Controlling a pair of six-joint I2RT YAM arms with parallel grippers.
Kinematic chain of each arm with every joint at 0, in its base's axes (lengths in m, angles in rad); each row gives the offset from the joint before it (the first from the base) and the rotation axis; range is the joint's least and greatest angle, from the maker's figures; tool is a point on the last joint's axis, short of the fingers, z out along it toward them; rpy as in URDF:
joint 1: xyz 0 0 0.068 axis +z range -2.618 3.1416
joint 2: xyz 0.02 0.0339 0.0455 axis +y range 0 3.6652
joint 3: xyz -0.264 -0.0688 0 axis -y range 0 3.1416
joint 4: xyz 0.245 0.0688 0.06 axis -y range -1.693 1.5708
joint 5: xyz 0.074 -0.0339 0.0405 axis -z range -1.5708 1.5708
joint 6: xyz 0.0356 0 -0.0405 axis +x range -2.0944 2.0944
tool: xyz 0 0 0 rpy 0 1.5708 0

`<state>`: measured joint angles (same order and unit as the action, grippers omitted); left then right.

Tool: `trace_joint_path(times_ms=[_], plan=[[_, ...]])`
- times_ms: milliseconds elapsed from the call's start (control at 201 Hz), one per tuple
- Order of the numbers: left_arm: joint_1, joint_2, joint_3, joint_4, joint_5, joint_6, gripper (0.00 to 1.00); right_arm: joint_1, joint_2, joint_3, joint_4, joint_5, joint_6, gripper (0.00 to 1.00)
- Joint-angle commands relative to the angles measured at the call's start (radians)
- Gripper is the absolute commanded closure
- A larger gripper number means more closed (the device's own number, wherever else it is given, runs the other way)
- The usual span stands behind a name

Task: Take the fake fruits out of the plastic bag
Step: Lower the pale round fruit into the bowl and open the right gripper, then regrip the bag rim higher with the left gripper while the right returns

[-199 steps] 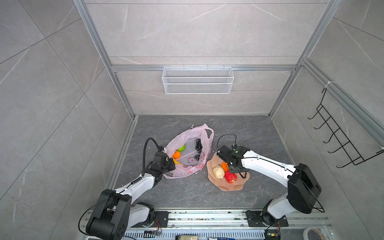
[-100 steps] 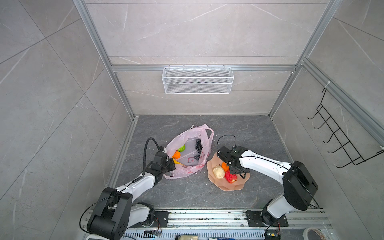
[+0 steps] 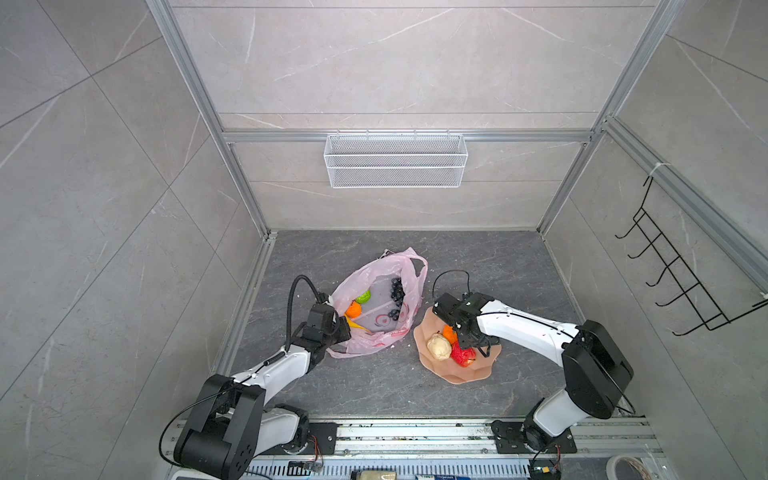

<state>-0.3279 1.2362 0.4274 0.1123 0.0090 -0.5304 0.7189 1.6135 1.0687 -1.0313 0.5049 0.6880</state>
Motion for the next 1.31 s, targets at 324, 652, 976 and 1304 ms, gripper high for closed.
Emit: trace_joint_path(times_ms=[324, 652, 976, 1304], plan=[[-0.006, -0.01, 0.034, 0.009, -0.009, 0.026, 0.92, 0.03, -0.032, 0.056, -0.034, 0.036, -0.009, 0.24], [-0.006, -0.051, 0.089, -0.191, -0.121, 0.037, 0.75, 0.123, -0.125, 0.165, -0.026, 0.194, 0.006, 0.23], [-0.021, -0.284, 0.185, -0.518, -0.208, -0.124, 0.32, 0.196, -0.279, 0.083, 0.394, 0.101, -0.064, 0.22], [-0.344, 0.188, 0.732, -0.829, -0.659, 0.136, 0.09, 0.206, -0.32, -0.051, 0.644, -0.009, -0.024, 0.22]])
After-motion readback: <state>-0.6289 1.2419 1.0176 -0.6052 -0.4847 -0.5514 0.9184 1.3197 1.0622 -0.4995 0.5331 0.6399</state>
